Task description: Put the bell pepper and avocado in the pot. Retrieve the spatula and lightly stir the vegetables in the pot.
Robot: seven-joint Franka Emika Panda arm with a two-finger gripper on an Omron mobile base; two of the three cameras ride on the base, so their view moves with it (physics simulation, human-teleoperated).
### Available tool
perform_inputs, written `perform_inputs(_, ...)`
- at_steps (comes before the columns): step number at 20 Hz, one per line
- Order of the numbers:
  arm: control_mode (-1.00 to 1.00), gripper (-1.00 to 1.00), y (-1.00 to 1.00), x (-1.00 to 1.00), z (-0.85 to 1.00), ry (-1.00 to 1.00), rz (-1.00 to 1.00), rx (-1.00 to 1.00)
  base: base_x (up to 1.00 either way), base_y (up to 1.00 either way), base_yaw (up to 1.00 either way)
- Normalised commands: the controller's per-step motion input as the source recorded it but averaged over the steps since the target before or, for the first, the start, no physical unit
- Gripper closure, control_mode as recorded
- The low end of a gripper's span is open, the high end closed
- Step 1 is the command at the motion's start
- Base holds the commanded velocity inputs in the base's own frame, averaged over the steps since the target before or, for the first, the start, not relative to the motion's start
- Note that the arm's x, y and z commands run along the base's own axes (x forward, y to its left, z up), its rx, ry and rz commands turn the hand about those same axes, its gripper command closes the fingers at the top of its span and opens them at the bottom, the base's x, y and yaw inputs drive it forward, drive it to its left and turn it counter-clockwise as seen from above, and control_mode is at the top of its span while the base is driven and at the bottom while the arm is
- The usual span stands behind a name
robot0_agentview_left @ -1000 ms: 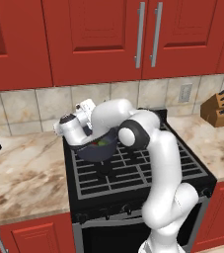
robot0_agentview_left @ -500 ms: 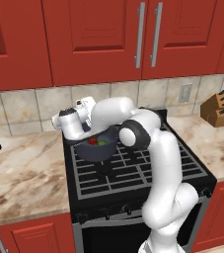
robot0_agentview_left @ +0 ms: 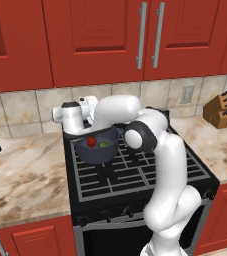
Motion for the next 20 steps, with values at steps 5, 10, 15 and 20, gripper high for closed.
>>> perform_inputs(5,-1.00,1.00,0.00,-0.07,0.27,-0.01,0.00,0.00,0.00,0.00,0.00)
perform_inputs(10,-1.00,1.00,-0.12,-0.17,0.13,0.00,0.00,0.00,0.00,0.00,0.00)
perform_inputs(15,-1.00,1.00,-0.30,-0.28,-0.04,0.06,0.05,-0.05,0.00,0.00,0.00)
perform_inputs(20,-1.00,1.00,-0.16,-0.31,-0.29,0.17,0.09,-0.03,0.00,0.00,0.00)
